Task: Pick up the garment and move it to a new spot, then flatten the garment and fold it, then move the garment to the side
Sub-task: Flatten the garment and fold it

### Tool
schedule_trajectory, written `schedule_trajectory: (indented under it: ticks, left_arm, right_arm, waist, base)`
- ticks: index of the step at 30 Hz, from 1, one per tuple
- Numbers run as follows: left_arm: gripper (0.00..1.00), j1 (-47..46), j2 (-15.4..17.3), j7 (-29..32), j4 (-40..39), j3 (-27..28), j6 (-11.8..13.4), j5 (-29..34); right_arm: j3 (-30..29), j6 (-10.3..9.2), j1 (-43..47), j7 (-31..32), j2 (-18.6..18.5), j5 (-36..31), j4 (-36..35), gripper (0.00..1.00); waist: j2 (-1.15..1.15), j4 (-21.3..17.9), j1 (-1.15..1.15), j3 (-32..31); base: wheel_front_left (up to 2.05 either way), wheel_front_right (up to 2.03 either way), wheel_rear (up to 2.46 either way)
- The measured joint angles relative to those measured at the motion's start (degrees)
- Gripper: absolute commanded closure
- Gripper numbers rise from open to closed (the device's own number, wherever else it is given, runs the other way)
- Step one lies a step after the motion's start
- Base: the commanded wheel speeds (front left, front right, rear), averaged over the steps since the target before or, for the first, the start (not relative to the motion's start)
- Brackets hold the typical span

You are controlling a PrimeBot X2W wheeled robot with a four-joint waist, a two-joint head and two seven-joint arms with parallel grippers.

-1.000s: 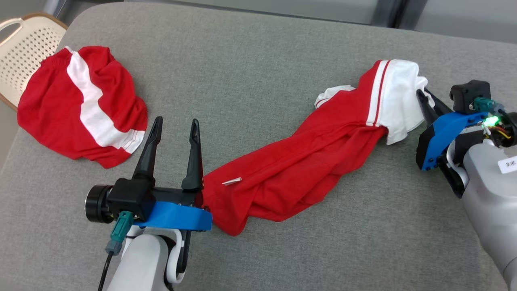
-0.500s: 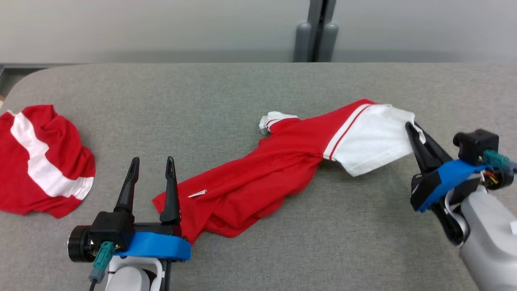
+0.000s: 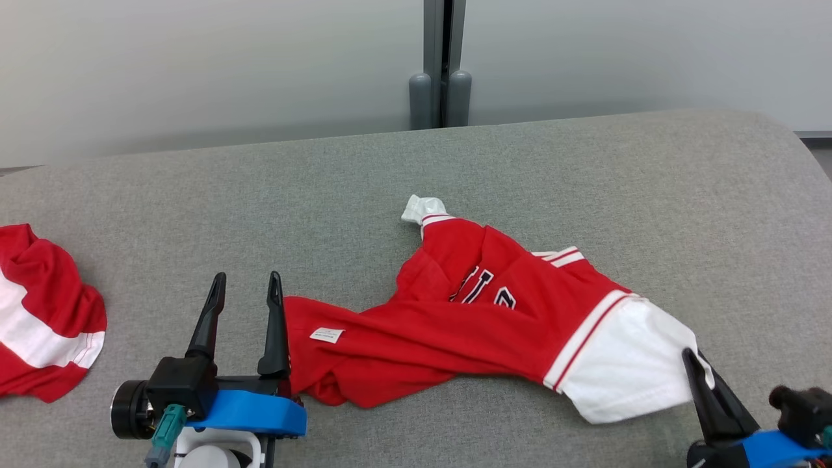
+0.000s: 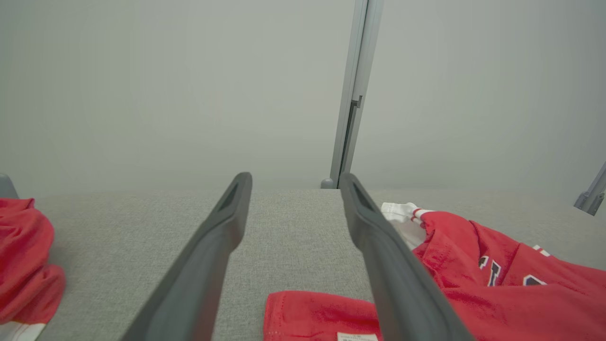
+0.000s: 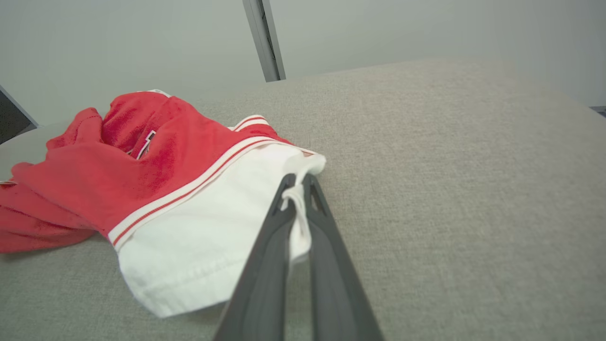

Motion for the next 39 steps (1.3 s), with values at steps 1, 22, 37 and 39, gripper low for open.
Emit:
schedule_trajectory:
  ticks: [1, 22, 37, 39]
  left_arm:
    - [0.0, 0.03, -0.02, 0.0, 0.05, -0.02, -0.15, 0.11]
    - [0.0, 1.38, -0.13, 0.0, 1.29, 0.94, -1.31, 0.74]
    - [0.0, 2.75, -0.16, 0.0, 1.37, 1.11, -1.38, 0.77]
    - [0.0, 2.75, -0.15, 0.0, 1.32, 1.1, -1.37, 0.77]
  right_arm:
    - [-1.33, 0.0, 2.12, 0.77, 0.67, -0.6, -1.36, 1.0]
    - [-10.95, 0.0, 8.64, 1.96, 8.23, -10.83, -15.43, 0.0]
    - [-5.26, 0.0, 2.96, 1.04, 10.05, -17.49, -12.15, 0.0]
    - [-4.64, 0.0, 2.33, 1.81, 9.49, -17.59, -11.6, 0.0]
  waist:
    - [0.0, -0.08, 0.0, -0.01]
    - [0.0, 0.61, 0.01, -2.95]
    - [0.0, 4.08, 0.01, -4.68]
    - [0.0, 4.41, 0.01, -4.55]
  base:
    - [0.0, 0.0, 0.0]
    - [0.0, 0.0, 0.0]
    - [0.0, 0.0, 0.0]
    - [0.0, 0.0, 0.0]
